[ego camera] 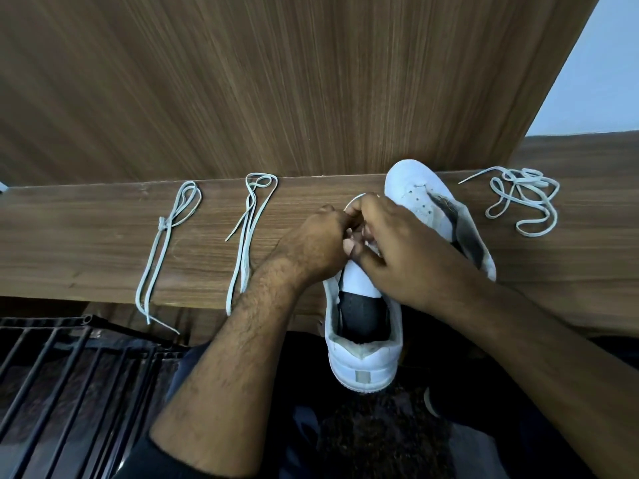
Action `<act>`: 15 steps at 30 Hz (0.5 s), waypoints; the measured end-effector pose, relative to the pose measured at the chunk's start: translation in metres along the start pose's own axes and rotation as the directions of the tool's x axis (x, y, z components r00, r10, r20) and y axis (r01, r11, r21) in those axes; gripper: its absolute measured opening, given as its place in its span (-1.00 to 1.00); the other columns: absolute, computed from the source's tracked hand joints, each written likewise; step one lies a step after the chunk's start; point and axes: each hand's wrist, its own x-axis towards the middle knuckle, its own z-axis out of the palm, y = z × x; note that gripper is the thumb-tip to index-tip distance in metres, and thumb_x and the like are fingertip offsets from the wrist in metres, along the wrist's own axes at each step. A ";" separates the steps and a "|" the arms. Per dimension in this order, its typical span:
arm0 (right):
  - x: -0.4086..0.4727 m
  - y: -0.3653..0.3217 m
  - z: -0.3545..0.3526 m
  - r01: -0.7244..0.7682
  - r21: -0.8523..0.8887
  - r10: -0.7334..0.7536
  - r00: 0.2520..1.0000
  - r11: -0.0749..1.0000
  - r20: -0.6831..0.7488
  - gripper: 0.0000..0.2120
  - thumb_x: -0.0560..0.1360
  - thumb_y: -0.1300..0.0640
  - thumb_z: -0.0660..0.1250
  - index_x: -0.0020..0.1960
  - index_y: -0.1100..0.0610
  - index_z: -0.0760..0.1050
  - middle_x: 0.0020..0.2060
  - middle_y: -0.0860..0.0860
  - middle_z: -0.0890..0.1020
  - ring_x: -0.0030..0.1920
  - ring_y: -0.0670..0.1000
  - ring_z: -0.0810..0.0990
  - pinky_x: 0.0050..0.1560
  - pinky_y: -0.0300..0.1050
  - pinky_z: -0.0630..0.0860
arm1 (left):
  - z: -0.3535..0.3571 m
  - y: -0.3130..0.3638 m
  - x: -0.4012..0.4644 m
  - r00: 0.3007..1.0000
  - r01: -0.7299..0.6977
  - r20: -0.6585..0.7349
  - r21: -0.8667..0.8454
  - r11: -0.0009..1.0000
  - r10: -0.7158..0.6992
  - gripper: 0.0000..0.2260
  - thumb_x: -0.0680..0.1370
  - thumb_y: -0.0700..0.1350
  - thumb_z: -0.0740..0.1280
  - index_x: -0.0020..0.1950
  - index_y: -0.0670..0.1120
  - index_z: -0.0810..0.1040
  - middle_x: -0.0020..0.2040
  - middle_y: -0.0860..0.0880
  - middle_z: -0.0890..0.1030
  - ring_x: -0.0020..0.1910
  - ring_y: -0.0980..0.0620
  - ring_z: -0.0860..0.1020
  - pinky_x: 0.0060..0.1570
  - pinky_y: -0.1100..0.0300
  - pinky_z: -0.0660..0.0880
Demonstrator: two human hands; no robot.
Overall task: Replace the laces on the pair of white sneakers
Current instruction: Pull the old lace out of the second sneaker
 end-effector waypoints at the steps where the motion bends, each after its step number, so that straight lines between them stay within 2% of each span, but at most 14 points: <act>1: -0.002 -0.001 0.001 -0.037 0.019 0.036 0.998 0.999 0.045 -0.73 0.57 -0.07 0.27 0.19 0.01 0.34 -0.06 -0.13 0.47 -0.06 -0.09 0.48 -0.04 0.01 0.51 | -0.002 -0.003 0.000 1.000 -0.011 0.013 -0.035 0.999 0.012 -0.87 0.56 -0.13 0.33 0.07 0.07 0.54 0.02 -0.04 0.49 0.00 -0.06 0.54 0.02 0.07 0.48; 3: -0.006 0.003 0.003 -0.101 -0.028 0.104 0.987 0.995 0.127 -0.73 0.55 -0.10 0.29 0.14 -0.01 0.33 -0.16 -0.16 0.45 -0.11 -0.08 0.50 -0.09 0.01 0.50 | -0.005 -0.010 0.000 1.000 -0.005 0.009 -0.145 0.989 0.006 -0.82 0.53 -0.12 0.40 -0.12 0.15 0.49 0.01 -0.02 0.53 -0.04 0.03 0.54 -0.03 0.12 0.49; 4: -0.006 0.004 0.002 -0.133 -0.036 0.137 0.980 0.990 0.147 -0.76 0.54 -0.07 0.30 0.11 0.00 0.35 -0.22 -0.16 0.45 -0.13 -0.06 0.52 -0.09 0.01 0.50 | -0.004 -0.012 -0.001 1.000 0.020 0.007 -0.221 0.975 -0.019 -0.81 0.54 -0.12 0.42 -0.16 0.14 0.49 0.00 0.00 0.55 -0.09 0.07 0.53 -0.12 0.16 0.47; 6: -0.005 0.008 -0.001 -0.229 -0.014 0.229 0.965 0.973 0.131 -0.81 0.52 0.04 0.31 0.11 0.01 0.42 -0.26 -0.13 0.49 -0.11 -0.01 0.55 -0.07 -0.03 0.51 | -0.003 -0.012 -0.003 0.997 0.067 0.004 -0.411 0.909 -0.072 -0.84 0.58 -0.17 0.39 -0.14 0.03 0.51 -0.08 0.01 0.56 -0.18 0.08 0.49 -0.23 0.21 0.40; 7: -0.004 0.011 -0.004 -0.277 -0.007 0.277 0.955 0.961 0.108 -0.82 0.51 0.10 0.31 0.11 0.01 0.45 -0.26 -0.12 0.51 -0.10 -0.01 0.56 -0.07 -0.05 0.50 | -0.003 -0.011 -0.004 0.996 0.071 -0.009 -0.510 0.857 -0.088 -0.85 0.61 -0.21 0.36 -0.13 -0.02 0.51 -0.11 -0.01 0.58 -0.16 0.07 0.50 -0.20 0.21 0.41; 9: -0.002 0.016 -0.006 -0.346 -0.002 0.345 0.936 0.938 0.070 -0.80 0.50 0.16 0.32 0.11 0.00 0.47 -0.27 -0.13 0.52 -0.10 -0.01 0.57 -0.08 -0.08 0.50 | -0.007 -0.004 -0.004 0.993 0.052 -0.039 -0.726 0.686 -0.116 -0.82 0.65 -0.27 0.27 -0.12 -0.07 0.47 -0.13 -0.05 0.65 -0.12 0.09 0.57 -0.10 0.25 0.44; 11: 0.000 0.020 -0.007 -0.375 -0.004 0.375 0.926 0.927 0.049 -0.79 0.49 0.20 0.32 0.10 0.00 0.48 -0.28 -0.12 0.53 -0.13 0.00 0.57 -0.09 -0.07 0.52 | -0.013 0.003 -0.004 0.982 0.016 -0.069 -0.897 0.441 -0.178 -0.79 0.68 -0.28 0.20 -0.12 -0.07 0.41 -0.19 -0.05 0.69 -0.16 0.08 0.61 -0.08 0.23 0.45; 13: 0.001 0.022 -0.007 -0.384 0.014 0.384 0.923 0.923 0.038 -0.79 0.49 0.22 0.30 0.09 0.02 0.48 -0.28 -0.10 0.55 -0.24 -0.02 0.56 -0.11 -0.04 0.55 | -0.018 0.010 -0.002 0.961 -0.057 -0.116 -0.971 0.231 -0.252 -0.79 0.67 -0.31 0.18 -0.10 -0.07 0.40 -0.33 -0.01 0.64 -0.25 0.02 0.60 -0.08 0.14 0.47; 15: 0.002 0.023 -0.005 -0.392 0.049 0.390 0.920 0.919 0.044 -0.81 0.50 0.22 0.29 0.09 0.03 0.48 -0.30 -0.09 0.55 -0.35 -0.10 0.49 -0.16 -0.04 0.57 | -0.021 0.015 -0.002 0.941 -0.145 -0.177 -0.981 0.129 -0.288 -0.81 0.66 -0.32 0.19 -0.08 -0.07 0.39 -0.43 0.02 0.51 -0.39 0.05 0.50 -0.21 0.18 0.48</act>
